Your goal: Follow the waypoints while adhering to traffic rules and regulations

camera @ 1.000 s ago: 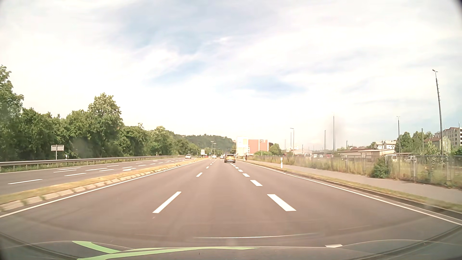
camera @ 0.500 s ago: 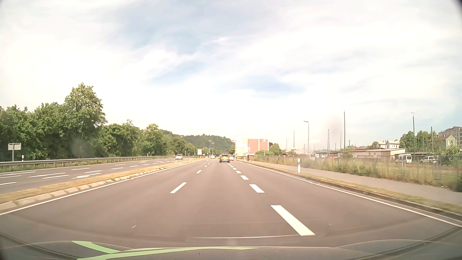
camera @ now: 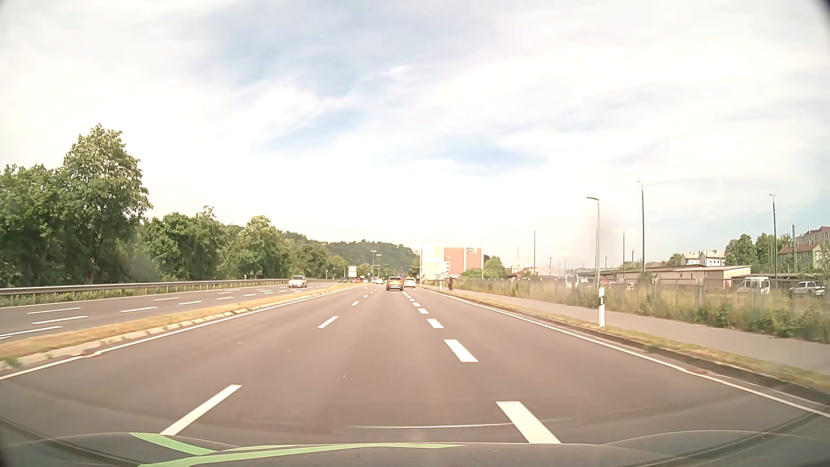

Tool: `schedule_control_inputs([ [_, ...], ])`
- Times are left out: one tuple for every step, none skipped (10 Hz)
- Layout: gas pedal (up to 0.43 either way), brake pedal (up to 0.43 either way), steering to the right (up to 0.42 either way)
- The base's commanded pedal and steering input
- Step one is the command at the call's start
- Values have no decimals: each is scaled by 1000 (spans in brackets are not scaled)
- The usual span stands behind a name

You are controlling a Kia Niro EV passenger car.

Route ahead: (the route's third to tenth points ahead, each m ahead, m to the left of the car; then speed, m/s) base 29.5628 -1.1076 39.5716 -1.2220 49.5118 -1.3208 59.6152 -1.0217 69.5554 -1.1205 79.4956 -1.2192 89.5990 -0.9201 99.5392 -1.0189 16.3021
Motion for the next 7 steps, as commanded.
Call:
schedule_control_inputs([
  [47,0,3],
  [47,0,2],
  [47,0,2],
  [47,0,2],
  [47,0,2],
  [47,0,2],
  [47,0,1],
])
